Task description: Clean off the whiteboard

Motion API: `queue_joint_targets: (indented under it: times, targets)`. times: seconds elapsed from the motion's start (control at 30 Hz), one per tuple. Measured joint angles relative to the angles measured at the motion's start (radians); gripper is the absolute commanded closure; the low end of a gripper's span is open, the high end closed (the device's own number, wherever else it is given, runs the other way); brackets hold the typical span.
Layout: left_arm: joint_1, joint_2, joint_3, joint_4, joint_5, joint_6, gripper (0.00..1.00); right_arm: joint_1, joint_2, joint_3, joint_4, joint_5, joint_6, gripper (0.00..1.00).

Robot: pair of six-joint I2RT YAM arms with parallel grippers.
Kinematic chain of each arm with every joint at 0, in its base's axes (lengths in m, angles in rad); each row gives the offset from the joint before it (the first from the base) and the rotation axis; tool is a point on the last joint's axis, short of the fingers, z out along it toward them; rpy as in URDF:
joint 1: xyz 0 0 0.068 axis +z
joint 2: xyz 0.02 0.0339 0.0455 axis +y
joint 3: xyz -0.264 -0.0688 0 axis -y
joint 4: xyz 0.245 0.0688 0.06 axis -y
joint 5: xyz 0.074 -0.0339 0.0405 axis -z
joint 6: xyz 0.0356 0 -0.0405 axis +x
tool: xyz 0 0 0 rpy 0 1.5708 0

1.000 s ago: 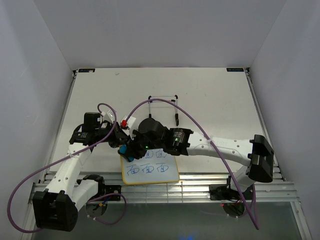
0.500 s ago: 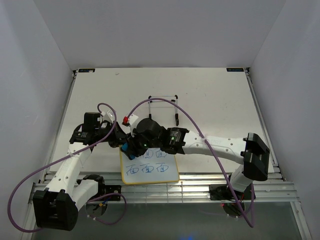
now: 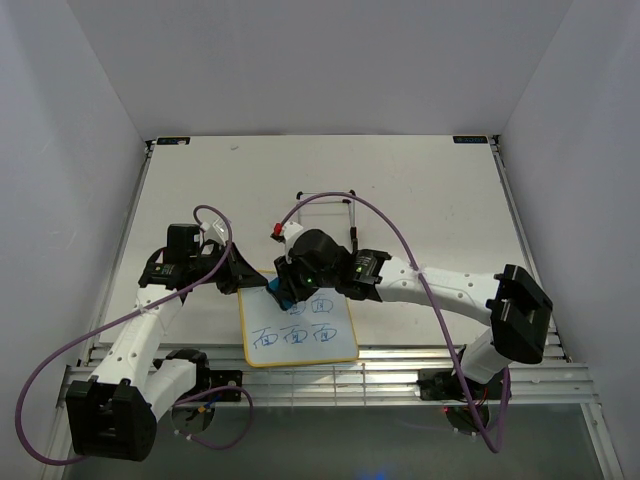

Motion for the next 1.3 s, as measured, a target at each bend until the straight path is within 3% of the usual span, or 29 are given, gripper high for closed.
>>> queue_joint_targets:
  times: [0.33,0.8,1.3]
  targets:
    - [0.004,-0.008,0.0,-0.014,-0.001,-0.003,1.0,0.009,0.024,0.044,-0.043,-0.011,-0.005,0.82]
    - [0.021,-0.018,0.0,-0.053,-0.024,-0.018,1.0,0.077,0.085,0.15,-0.147,0.117,0.08,0.86]
    - [0.035,-0.032,0.0,-0.082,-0.049,-0.034,1.0,0.105,0.166,0.292,-0.276,0.139,0.089,0.86]
